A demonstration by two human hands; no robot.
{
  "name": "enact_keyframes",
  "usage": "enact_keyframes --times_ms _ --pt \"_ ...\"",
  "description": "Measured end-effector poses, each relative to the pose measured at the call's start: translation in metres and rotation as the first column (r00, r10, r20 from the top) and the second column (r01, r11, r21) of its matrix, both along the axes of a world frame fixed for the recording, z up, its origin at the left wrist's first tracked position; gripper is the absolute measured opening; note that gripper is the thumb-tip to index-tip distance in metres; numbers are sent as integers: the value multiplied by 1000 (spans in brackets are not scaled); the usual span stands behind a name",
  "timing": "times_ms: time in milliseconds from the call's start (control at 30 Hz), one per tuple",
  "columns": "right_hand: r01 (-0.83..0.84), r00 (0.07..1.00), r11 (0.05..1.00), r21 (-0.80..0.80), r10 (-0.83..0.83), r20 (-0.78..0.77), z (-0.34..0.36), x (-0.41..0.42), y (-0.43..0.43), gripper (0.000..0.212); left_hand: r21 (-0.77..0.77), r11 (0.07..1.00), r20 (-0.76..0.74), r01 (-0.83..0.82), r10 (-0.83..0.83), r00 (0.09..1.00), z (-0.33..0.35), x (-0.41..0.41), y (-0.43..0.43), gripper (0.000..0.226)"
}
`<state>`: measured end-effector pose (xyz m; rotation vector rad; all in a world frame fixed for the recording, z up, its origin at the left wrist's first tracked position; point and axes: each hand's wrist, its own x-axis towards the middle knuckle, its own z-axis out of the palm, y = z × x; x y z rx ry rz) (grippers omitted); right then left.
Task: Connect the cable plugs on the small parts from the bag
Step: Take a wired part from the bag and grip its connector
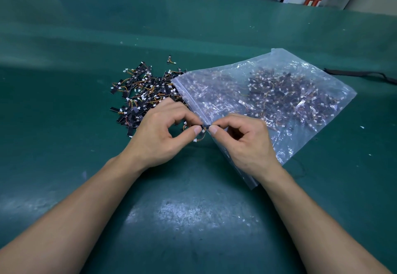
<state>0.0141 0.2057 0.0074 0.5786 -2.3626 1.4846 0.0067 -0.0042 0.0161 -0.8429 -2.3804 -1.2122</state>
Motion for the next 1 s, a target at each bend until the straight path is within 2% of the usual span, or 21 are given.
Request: enact_keyframes --times_ms 167,333,467,667,767,1000 --pt "-4 1000 1000 28 4 -9 0 0 1 5 -26 1000 -34 -12 11 999 -1 -2 1 9" --pt "19 999 997 71 -16 -41 0 0 0 8 -34 999 -8 -1 0 1000 -1 -1 2 6" --pt "22 999 998 53 -20 -34 1 0 0 10 -30 999 11 14 -14 1000 -2 -1 2 9" --pt "5 1000 1000 23 -6 30 1 1 -1 2 -30 1000 -47 -4 3 999 -1 -3 0 9" --pt "17 999 1000 25 -18 29 1 1 -1 6 -30 1000 -53 -10 8 999 -1 -3 0 9" --pt "10 1000 1000 13 -10 20 3 1 -1 9 -18 1000 4 4 -4 1000 -1 -1 -1 9"
